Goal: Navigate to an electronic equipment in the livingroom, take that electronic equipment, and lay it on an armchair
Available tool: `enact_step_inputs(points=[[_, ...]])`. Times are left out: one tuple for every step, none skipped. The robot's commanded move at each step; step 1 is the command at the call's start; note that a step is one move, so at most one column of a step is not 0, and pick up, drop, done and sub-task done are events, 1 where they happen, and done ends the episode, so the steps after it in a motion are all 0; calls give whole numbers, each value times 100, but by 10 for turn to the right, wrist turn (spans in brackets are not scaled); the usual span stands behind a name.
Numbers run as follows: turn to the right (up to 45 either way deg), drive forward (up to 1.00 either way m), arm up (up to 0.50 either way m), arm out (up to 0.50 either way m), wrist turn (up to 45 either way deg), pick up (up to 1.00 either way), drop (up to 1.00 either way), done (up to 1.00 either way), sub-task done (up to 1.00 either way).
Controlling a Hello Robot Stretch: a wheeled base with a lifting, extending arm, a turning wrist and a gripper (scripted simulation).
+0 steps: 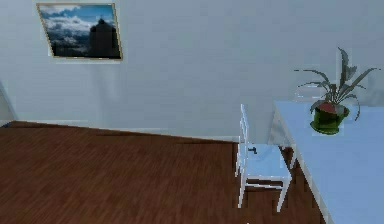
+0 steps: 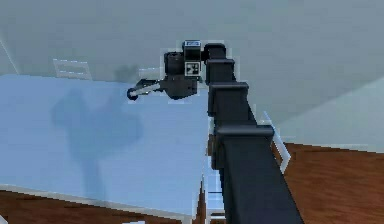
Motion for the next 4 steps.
enact_step_inputs(points=[[0, 0, 0, 0, -450, 0, 0, 0, 0], [0, 0, 0, 0, -450, 0, 0, 0, 0], [0, 0, 0, 0, -60, 0, 0, 0, 0], [0, 0, 0, -30, 0, 0, 0, 0, 0]])
